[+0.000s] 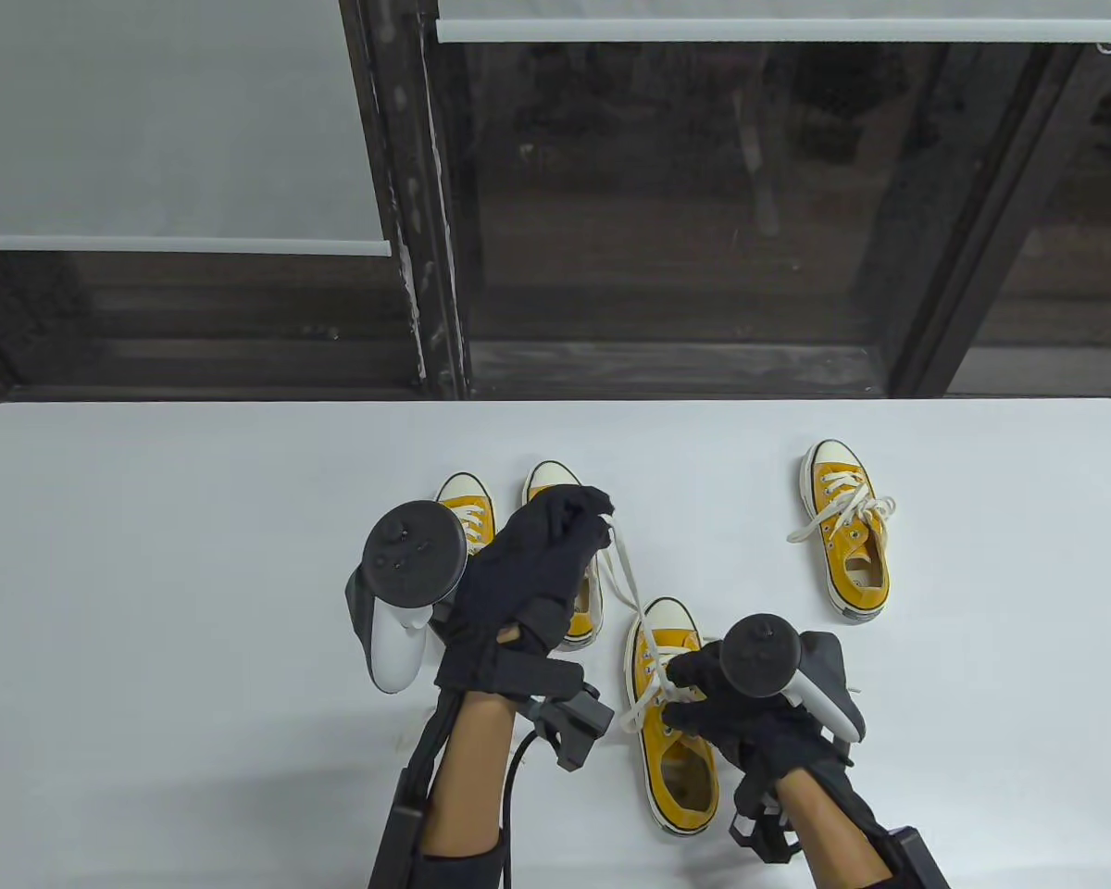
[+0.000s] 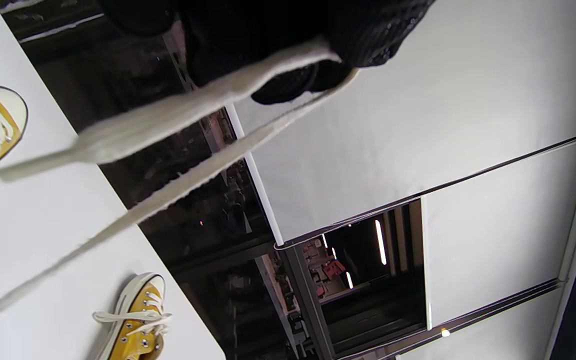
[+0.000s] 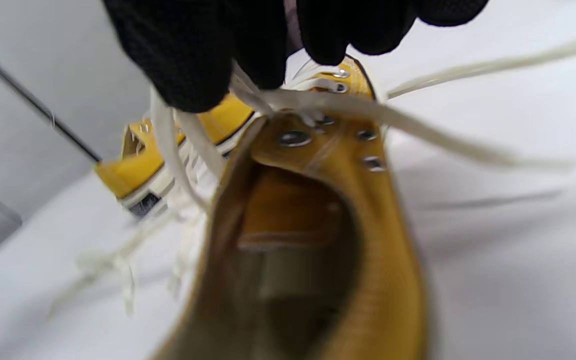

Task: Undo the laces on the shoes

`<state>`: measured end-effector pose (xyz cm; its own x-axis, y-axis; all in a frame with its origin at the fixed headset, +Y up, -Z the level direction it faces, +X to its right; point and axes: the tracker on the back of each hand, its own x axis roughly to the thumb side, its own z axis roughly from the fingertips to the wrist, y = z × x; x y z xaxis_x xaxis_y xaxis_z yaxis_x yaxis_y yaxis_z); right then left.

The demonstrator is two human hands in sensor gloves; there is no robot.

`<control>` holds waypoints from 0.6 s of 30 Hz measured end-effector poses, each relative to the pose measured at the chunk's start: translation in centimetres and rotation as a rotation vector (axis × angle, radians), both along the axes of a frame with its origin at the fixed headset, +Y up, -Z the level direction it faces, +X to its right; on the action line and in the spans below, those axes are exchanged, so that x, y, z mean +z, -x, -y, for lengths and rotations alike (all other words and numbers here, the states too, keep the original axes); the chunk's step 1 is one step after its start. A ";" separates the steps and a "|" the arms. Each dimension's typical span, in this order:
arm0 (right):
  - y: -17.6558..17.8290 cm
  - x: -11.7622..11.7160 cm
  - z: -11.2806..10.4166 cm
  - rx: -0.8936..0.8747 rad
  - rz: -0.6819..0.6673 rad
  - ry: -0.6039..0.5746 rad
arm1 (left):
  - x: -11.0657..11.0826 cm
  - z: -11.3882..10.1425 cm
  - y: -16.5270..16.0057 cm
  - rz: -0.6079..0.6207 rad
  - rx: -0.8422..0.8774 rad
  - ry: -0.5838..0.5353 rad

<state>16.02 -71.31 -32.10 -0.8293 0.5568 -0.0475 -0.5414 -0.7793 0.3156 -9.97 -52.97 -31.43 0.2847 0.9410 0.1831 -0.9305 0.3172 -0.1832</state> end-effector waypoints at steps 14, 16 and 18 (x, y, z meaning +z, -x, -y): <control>-2.1 -0.7 1.7 -0.267 0.082 0.187 | -0.7 10.3 -0.8 -0.181 -0.889 0.339; -2.0 -0.7 1.7 -0.268 0.084 0.190 | -0.3 11.4 -2.1 -0.113 -0.876 0.352; -2.0 -0.6 1.8 -0.300 0.087 0.217 | 0.1 12.3 -3.5 -0.036 -0.823 0.367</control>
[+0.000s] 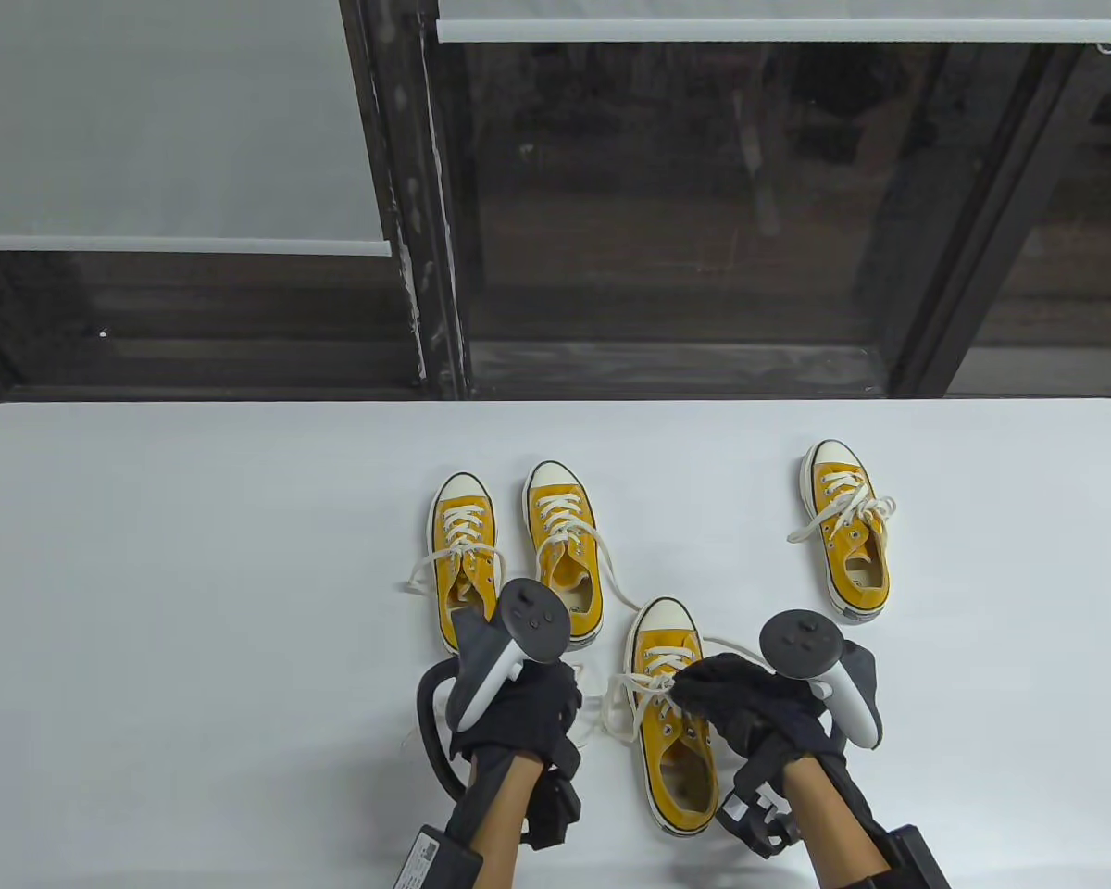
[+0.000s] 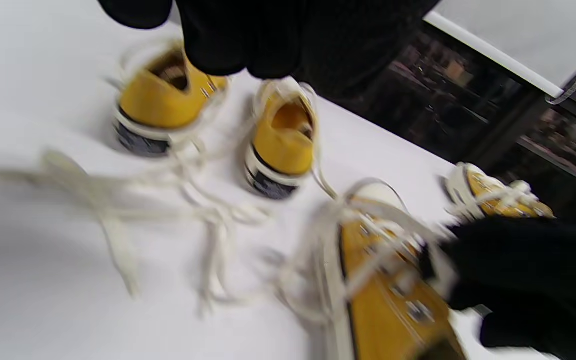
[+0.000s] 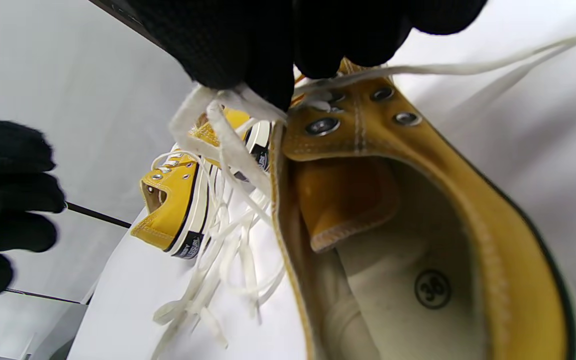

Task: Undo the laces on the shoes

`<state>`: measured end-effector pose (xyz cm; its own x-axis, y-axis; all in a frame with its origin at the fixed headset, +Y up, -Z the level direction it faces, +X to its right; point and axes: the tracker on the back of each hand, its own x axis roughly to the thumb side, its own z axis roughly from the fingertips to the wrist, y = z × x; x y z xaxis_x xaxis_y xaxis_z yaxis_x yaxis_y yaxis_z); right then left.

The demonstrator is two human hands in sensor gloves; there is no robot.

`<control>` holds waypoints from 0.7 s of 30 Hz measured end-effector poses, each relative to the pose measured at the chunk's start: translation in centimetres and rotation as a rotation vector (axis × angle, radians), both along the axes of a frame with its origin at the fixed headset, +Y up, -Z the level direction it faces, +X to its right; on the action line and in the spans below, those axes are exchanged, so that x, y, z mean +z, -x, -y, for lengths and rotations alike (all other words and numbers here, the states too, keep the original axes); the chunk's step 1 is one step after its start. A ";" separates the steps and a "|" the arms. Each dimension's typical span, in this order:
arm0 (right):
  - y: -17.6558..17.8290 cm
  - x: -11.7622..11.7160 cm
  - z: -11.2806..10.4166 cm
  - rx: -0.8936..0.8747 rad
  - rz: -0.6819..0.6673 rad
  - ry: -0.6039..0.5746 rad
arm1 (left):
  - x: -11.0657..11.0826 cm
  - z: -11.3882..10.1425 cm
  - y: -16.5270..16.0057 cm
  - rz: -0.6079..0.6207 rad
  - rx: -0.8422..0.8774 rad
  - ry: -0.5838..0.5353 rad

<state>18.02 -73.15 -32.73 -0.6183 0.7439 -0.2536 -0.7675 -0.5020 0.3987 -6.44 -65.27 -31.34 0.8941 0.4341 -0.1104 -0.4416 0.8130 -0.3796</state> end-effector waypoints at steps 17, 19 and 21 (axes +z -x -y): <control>-0.8 0.0 0.5 -0.138 0.029 0.094 | -1.0 7.0 -5.3 0.066 0.264 0.354; -0.8 0.1 0.5 -0.141 0.035 0.091 | -1.0 7.5 -5.1 0.051 0.269 0.351; -0.8 0.1 0.6 -0.132 0.031 0.089 | -0.9 7.7 -5.1 0.040 0.279 0.344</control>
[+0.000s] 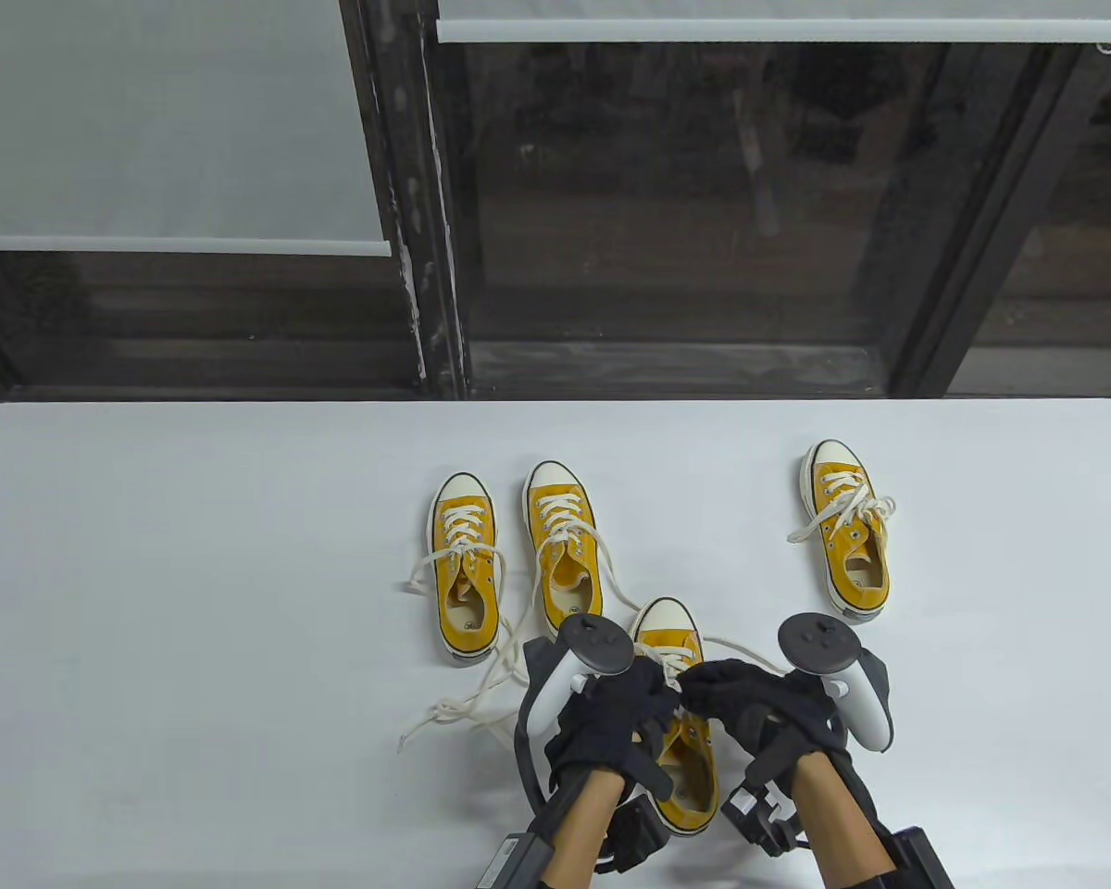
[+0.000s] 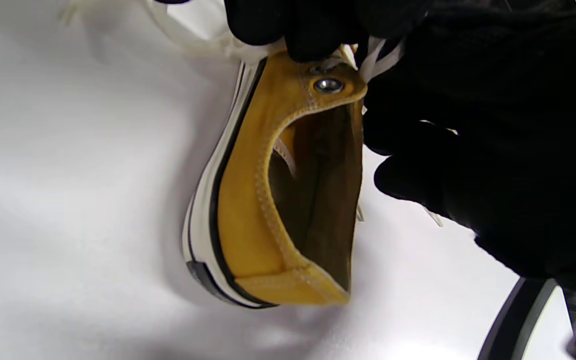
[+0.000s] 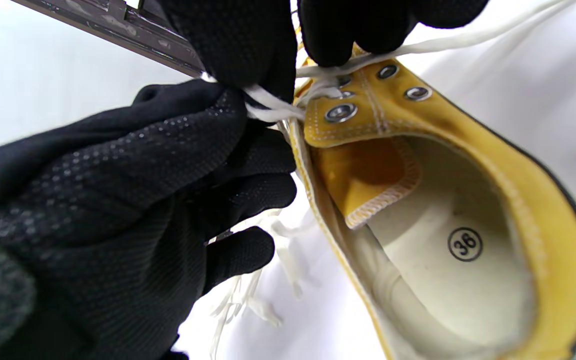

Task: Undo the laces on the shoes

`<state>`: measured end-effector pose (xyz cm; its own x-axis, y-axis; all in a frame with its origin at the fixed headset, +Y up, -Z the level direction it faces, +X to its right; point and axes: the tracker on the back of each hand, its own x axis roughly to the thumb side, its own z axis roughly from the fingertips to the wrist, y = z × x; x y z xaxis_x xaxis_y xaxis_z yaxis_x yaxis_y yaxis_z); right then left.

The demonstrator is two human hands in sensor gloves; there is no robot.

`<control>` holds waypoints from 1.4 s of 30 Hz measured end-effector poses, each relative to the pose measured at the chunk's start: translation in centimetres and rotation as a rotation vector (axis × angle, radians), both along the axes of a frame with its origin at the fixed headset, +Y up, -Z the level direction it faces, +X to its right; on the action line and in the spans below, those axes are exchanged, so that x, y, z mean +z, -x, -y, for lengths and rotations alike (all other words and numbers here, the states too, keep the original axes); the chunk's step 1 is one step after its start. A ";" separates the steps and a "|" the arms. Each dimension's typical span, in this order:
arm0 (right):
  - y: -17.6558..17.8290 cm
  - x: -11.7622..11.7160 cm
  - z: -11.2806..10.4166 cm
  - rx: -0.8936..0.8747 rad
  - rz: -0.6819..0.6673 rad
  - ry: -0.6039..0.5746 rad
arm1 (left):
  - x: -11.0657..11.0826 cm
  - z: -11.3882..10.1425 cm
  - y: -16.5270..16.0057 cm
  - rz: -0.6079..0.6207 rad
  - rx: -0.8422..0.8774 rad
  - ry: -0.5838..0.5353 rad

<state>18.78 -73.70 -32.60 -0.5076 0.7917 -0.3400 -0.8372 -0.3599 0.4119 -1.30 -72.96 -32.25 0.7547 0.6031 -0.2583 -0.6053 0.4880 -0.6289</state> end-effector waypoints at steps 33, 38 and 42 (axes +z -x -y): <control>-0.1 0.2 -1.3 0.273 -0.028 -0.155 | 0.0 0.1 0.2 0.037 0.010 -0.006; 0.2 0.2 -1.3 0.218 -0.073 -0.140 | -0.1 -0.4 0.0 0.026 -0.117 -0.066; -0.4 0.4 -1.2 0.344 0.027 -0.169 | 0.0 0.2 0.9 -0.074 -0.047 -0.028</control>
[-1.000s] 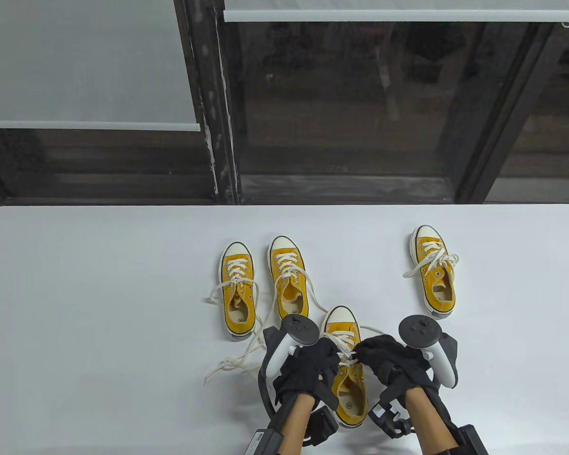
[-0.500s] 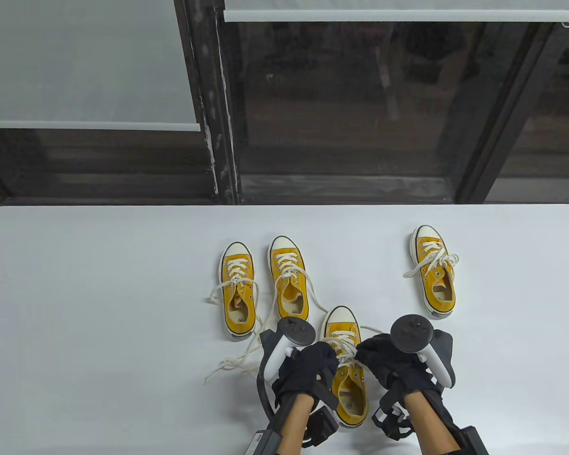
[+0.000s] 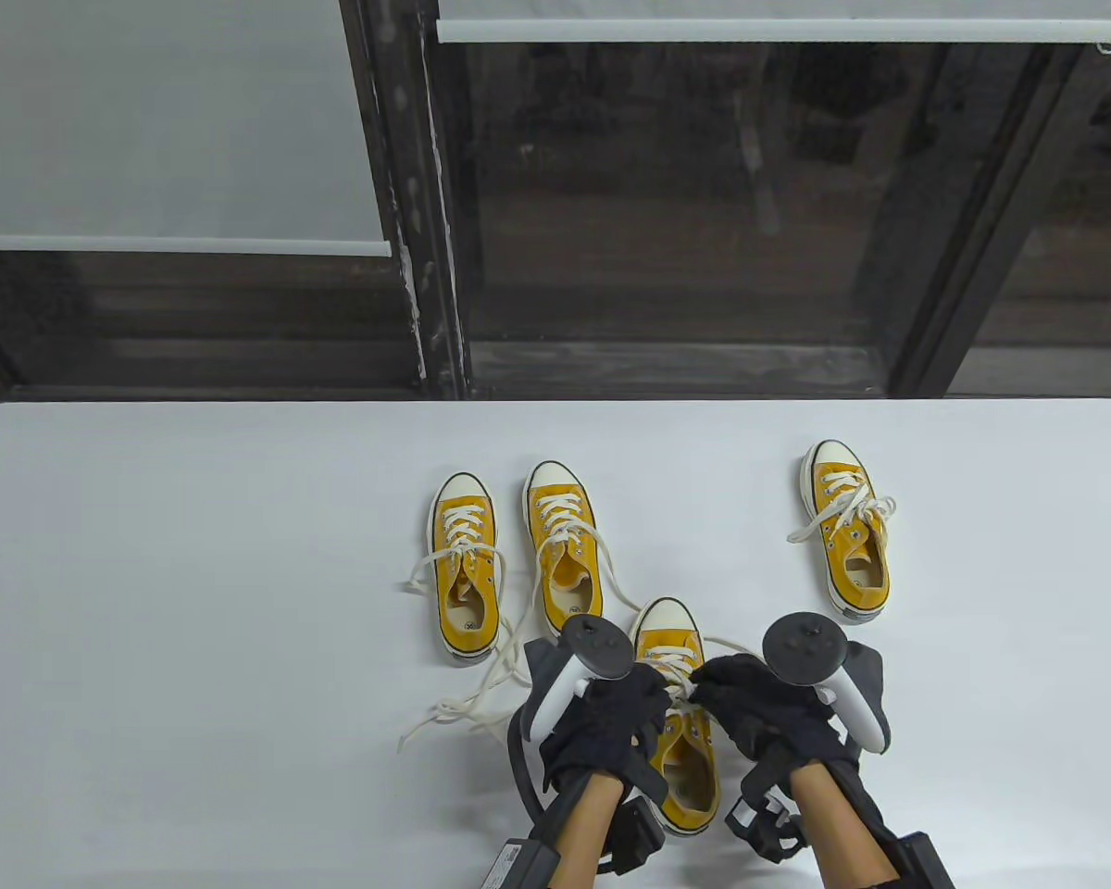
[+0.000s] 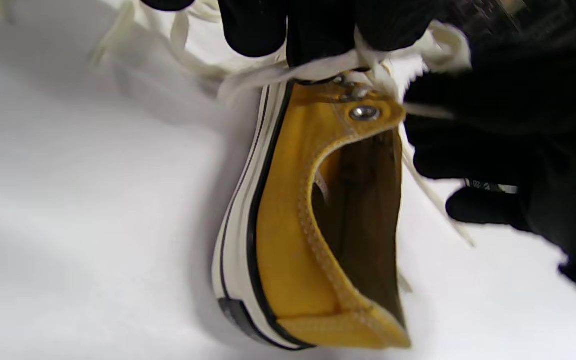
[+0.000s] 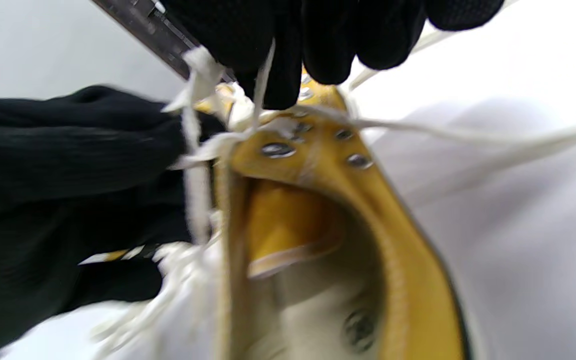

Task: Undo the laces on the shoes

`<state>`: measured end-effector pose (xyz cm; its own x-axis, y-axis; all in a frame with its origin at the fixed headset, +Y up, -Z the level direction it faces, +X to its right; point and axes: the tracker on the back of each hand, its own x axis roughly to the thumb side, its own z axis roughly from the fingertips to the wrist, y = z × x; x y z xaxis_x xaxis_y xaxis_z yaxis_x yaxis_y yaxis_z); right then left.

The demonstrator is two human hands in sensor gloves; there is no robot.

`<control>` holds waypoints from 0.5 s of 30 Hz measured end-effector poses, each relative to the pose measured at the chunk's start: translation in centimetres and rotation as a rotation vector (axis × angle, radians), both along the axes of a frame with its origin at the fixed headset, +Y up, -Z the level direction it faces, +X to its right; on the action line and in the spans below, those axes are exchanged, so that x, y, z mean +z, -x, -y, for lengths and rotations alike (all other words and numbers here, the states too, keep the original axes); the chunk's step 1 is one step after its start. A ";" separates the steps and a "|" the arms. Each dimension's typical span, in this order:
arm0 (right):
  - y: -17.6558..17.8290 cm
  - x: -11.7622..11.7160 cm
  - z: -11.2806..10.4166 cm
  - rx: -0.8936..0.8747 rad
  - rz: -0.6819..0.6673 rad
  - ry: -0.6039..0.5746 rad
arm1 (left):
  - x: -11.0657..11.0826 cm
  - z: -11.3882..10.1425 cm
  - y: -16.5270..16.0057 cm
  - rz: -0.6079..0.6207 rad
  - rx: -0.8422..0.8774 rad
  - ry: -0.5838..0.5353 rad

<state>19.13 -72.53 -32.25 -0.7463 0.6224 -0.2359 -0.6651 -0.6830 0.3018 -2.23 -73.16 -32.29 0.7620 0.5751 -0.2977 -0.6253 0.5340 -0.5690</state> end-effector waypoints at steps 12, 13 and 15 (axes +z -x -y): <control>0.9 0.2 0.0 0.046 -0.061 -0.019 | 0.0 0.0 0.3 -0.011 0.016 0.002; 1.0 0.3 -0.1 0.132 -0.014 -0.068 | 0.1 0.0 0.3 -0.027 -0.010 -0.005; 1.0 0.5 -0.4 0.259 0.041 -0.137 | 0.1 0.0 0.4 -0.032 -0.076 -0.023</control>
